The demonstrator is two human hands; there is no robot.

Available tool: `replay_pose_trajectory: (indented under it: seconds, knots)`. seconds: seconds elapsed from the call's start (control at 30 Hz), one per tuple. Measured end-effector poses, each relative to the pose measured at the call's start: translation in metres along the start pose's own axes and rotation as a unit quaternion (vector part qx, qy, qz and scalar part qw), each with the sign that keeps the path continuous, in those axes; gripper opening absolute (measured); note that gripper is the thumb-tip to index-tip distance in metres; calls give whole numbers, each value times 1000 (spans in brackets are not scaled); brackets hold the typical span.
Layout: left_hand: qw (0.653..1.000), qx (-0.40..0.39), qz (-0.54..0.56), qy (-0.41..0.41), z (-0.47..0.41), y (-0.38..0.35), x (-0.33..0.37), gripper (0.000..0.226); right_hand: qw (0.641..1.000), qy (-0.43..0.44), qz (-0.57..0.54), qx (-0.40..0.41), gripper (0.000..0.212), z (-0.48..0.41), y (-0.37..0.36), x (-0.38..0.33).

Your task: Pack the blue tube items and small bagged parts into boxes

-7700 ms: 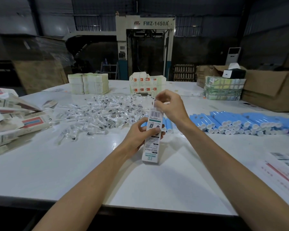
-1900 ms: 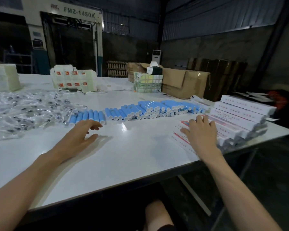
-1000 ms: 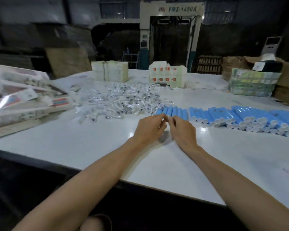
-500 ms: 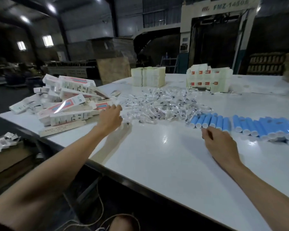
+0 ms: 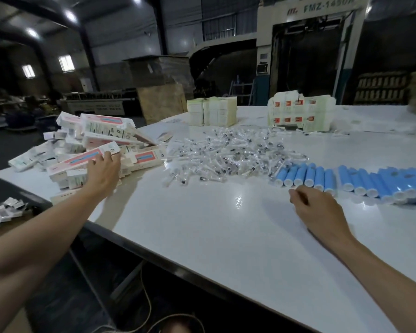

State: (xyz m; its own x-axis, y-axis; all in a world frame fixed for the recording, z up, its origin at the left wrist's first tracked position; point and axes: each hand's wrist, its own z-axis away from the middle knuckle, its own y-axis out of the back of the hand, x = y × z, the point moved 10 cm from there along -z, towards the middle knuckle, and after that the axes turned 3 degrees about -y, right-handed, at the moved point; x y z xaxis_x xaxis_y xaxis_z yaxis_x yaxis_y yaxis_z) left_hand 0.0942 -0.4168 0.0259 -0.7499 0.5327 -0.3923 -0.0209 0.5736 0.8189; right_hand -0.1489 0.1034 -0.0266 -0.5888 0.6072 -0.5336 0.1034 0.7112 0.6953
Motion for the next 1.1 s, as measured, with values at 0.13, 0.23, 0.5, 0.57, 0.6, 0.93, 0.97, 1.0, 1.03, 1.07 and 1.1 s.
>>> replay_pose_trajectory:
  seconds: [0.13, 0.23, 0.5, 0.57, 0.6, 0.93, 0.97, 1.0, 1.03, 1.07, 1.1]
  knots:
    - [999, 0, -46, -23, 1, -2, 6, 52, 1000, -2, -6, -12, 40, 1, -1, 0]
    - [998, 31, -35, -50, -2, 7, 8, 39, 1000, 1, -7, -19, 40, 1, -1, -2]
    - [911, 1, 410, -43, -10, 64, 38, 31, 1000, -5, -13, -23, 40, 3, 1, -5]
    - [859, -30, 509, -49, -6, 73, 60, 31, 1000, -8, -15, -22, 40, 4, 2, -5]
    - [819, -55, 569, -47, -1, 76, 74, 32, 1000, -9, -18, -21, 40, 5, 2, -5]
    - [440, -201, 869, -104, 66, 136, 271, 39, 997, -19, -50, -50, 39, 5, 1, -5]
    - [435, -194, 873, -104, 70, 142, 287, 39, 997, -19, -53, -50, 39, 5, 0, -5]
    - [429, -188, 877, -105, 75, 148, 304, 40, 997, -19, -55, -49, 39, 5, 1, -4]
    - [423, -186, 880, -110, 80, 154, 320, 39, 997, -18, -54, -48, 39, 5, 1, -3]
    - [413, -190, 883, -116, 86, 159, 337, 39, 997, -19, -51, -47, 39, 5, 1, -3]
    - [400, -198, 887, -118, 93, 162, 352, 40, 998, -20, -48, -46, 38, 5, 1, -2]
